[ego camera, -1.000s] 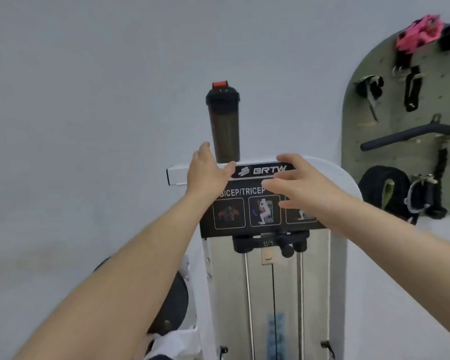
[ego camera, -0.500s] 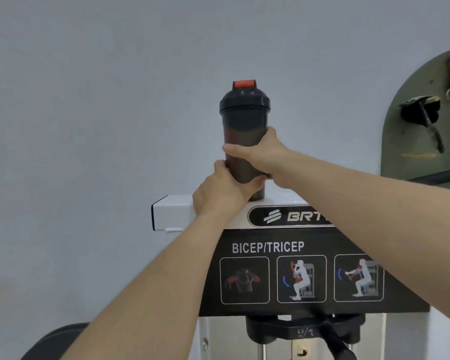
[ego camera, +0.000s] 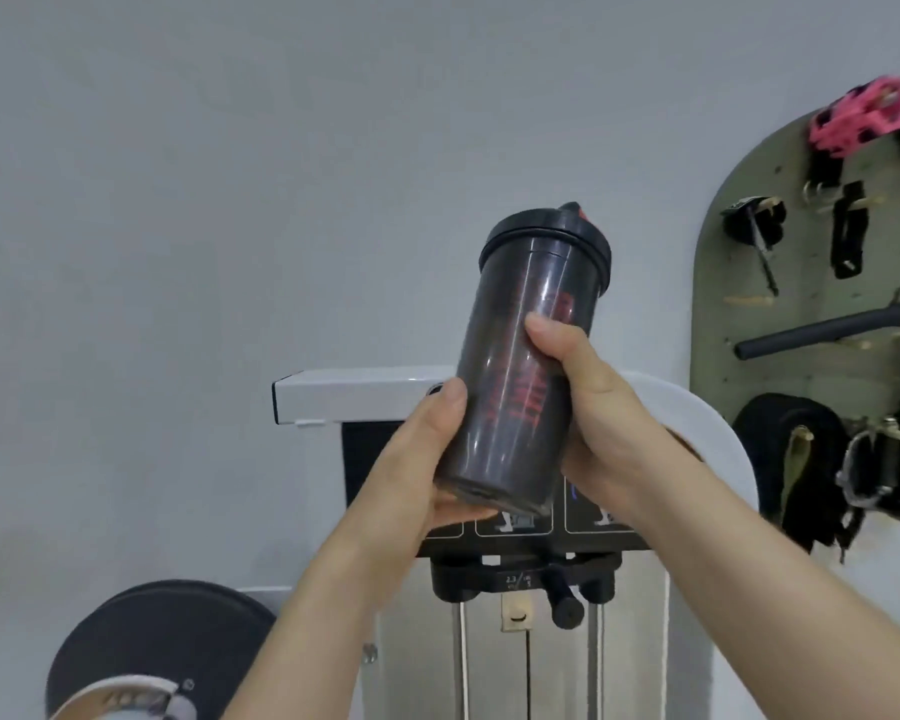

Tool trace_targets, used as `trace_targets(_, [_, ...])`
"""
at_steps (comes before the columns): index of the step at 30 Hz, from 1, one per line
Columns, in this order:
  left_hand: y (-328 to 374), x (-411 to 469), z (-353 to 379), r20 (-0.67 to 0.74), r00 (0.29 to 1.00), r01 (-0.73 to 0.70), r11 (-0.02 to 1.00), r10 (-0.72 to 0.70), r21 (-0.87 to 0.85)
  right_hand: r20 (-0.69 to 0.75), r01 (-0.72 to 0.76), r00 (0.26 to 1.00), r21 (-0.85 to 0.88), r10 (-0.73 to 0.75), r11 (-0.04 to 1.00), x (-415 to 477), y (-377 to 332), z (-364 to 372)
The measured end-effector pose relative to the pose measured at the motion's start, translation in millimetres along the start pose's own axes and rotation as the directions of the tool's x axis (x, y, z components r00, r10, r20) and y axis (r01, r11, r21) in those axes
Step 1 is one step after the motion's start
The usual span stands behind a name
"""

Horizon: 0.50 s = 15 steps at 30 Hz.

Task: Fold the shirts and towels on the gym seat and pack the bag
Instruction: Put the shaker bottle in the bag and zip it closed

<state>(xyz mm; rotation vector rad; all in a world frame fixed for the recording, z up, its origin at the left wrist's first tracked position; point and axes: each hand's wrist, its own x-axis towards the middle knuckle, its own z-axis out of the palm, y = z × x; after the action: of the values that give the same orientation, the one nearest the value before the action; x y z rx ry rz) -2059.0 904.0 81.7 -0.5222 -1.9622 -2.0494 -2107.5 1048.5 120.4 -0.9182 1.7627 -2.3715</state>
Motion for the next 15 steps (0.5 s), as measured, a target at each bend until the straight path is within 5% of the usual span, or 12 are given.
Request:
trace_targets(4, [-13.2, -106.8, 65.2, 0.107, 0.993, 0.081, 0.941, -0.048, -0.328, 0.050, -0.094, 0.994, -0.007, 0.094, 0.996, -127.3, -3.1, -6.0])
trace_targets(7, [-24.7, -186.1, 121.4, -0.033, 0.985, 0.148, 0.915, -0.172, -0.375, -0.064, -0.055, 0.997, -0.036, 0.053, 0.998, -229.2, -13.1, -10.0])
trace_targets(10, [-11.1, -281.8, 188.2, -0.043, 0.992, 0.100, 0.941, -0.120, -0.323, -0.098, -0.039, 0.995, -0.069, 0.032, 0.997, -347.7, -28.3, -16.7])
trace_targets(15, [15.2, -473.5, 301.9, -0.114, 0.992, 0.046, 0.993, -0.059, -0.111, 0.051, -0.077, 0.996, -0.061, 0.080, 0.995, -560.4, -55.6, -26.9])
